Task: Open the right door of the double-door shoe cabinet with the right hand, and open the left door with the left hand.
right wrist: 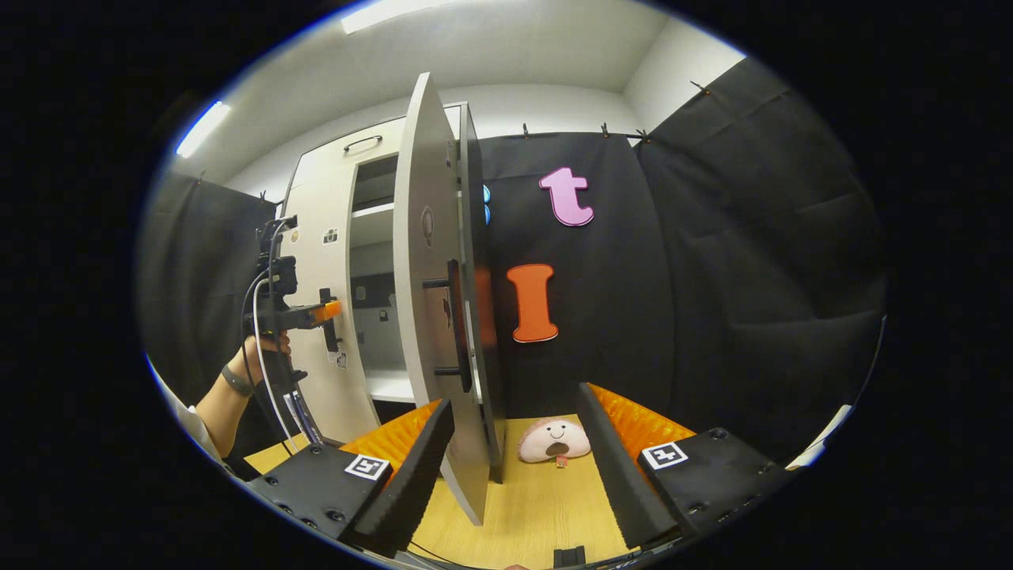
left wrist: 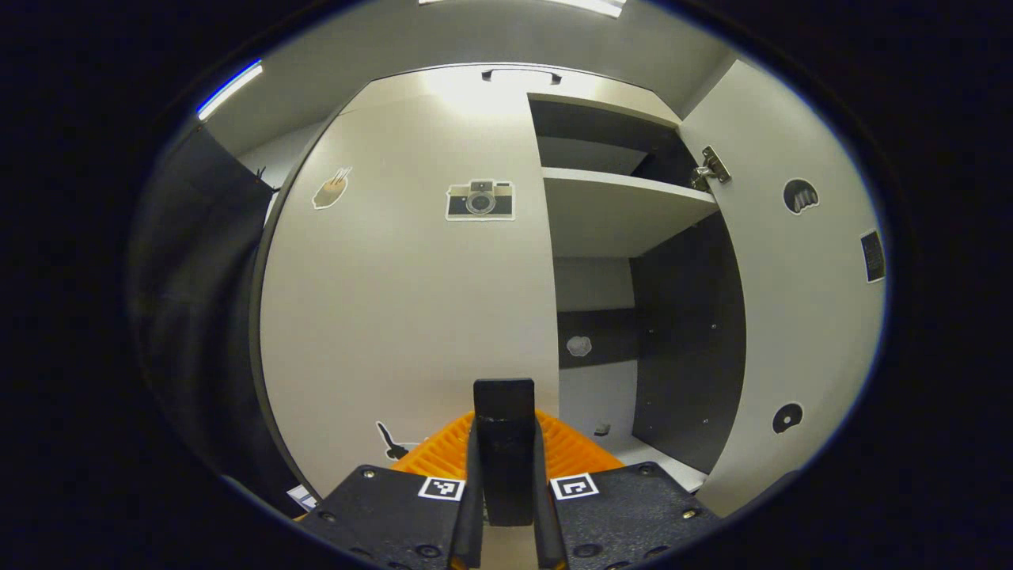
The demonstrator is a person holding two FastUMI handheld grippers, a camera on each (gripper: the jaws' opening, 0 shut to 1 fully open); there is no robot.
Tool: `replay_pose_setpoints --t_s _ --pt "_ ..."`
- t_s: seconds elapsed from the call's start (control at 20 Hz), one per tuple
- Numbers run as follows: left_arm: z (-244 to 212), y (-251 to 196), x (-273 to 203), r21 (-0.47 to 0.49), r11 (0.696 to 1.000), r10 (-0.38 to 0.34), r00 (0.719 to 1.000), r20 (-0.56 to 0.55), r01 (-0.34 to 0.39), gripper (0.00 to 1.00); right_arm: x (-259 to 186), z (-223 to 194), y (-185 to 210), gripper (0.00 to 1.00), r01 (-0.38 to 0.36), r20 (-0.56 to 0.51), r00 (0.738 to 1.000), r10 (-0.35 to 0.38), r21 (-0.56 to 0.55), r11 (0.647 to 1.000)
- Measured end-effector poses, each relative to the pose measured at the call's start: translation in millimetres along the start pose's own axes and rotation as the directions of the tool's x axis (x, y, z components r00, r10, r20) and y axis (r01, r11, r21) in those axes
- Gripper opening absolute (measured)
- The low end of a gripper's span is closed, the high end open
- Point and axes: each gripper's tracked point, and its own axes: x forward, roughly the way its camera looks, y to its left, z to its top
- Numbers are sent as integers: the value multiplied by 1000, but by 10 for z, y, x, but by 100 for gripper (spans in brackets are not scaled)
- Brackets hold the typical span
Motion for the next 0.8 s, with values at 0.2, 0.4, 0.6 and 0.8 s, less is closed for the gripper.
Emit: replay_pose_setpoints --t_s 0.2,0.4,0.6,0.8 --pt "-7 54 -293 -42 998 -55 998 -43 53 26 -2 -21 69 92 -4 4 1000 4 -11 1000" --pt "20 149 -632 -35 993 -115 992 -50 113 26 -9 -60 109 100 -11 5 1000 11 9 1000" --pt "36 273 -906 -35 988 -150 987 -55 148 26 16 -86 137 92 -10 1 1000 10 39 999" --pt "33 310 -1002 -19 986 -166 984 -60 165 26 67 -101 151 100 -7 4 1000 7 56 998"
